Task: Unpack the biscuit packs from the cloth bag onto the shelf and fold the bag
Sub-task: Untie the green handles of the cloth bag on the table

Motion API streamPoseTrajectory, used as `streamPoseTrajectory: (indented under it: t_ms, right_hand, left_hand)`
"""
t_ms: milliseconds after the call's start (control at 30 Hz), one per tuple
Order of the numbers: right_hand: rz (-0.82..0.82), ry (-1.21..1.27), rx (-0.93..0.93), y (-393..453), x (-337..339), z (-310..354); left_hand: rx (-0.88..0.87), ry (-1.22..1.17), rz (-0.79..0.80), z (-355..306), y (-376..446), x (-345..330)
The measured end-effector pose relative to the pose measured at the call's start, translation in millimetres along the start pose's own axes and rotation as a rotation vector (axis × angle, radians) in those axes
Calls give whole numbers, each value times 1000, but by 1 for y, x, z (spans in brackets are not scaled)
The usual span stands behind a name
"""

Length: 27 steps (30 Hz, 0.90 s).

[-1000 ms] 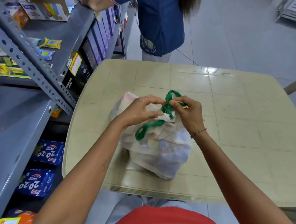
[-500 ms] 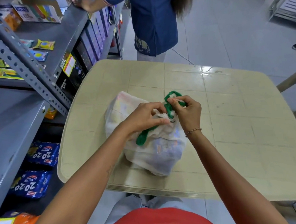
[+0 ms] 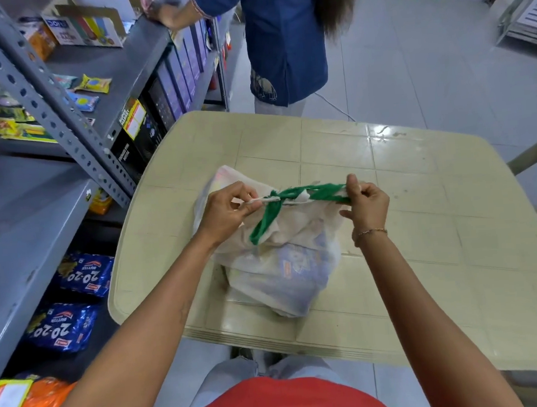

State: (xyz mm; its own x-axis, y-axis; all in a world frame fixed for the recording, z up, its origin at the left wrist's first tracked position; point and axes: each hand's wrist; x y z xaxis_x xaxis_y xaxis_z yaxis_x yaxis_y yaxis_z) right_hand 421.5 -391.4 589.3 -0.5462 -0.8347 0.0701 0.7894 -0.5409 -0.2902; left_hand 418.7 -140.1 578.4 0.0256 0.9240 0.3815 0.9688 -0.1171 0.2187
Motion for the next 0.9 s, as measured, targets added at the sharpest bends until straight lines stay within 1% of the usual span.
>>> streamPoseTrajectory:
  t_ms: [100,167,233,300,367,400,433,467,567,600,633,700,733,800,833,900]
  right_hand:
    - [-188,-48,42,7,6,-4]
    - [-237,-46,39,7,7,-5]
    - [-260,-35,30,5,3,-6]
    - [-242,-4,23,2,-1,-2]
    - [-136,9,47,0,-4,3]
    - [-68,1,73,0,-4,5]
    - [-10,-9,102,-2,-5,5]
    - [33,-18,129,-4,-6,6]
    - [86,-29,181,-8,-10,3]
    - [94,-22,189,-9,-11,2]
    - [100,-14,196,-8,-11,2]
    - [113,-2,210,-6,-9,3]
    - [112,2,215,-5,-8,4]
    - [74,-6,216,-1,-4,5]
    - [38,-22,210,1,-2,6]
    - [-20,-38,185,6,2,8]
  left_hand:
    - [45,-45,-117,1,2,6]
    - [84,-104,-166,0,2,8]
    - [129,-181,-210,-4,1,6]
    - [166,-233,-206,-9,3,3]
    - [211,-226,-76,-16,10,2]
    - [214,-191,13,-20,14,1]
    - [174,-110,75,-23,19,-1]
    - [91,7,98,-28,24,-4]
    - [-286,383,4,-48,35,-25]
    - [-372,479,26,-52,38,-33]
    - [-402,565,92,-53,42,-40]
    - [-331,673,251,-46,45,-51]
    - [-269,681,276,-43,44,-53]
    - [-185,619,208,-38,40,-50]
    - [-183,591,156,-35,39,-48]
    - [-198,506,143,-28,38,-44]
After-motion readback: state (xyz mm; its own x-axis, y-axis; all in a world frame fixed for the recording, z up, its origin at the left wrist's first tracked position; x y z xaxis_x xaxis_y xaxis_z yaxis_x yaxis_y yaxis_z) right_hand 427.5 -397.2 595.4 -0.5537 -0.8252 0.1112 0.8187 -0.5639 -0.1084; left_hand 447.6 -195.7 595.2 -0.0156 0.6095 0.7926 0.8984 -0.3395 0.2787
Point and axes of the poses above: each hand's wrist, its own y-axis towards the middle knuckle, its own x-axis out of the back of the hand, z = x × y, and after that the axes turned 5 degrees about -x, right-handed
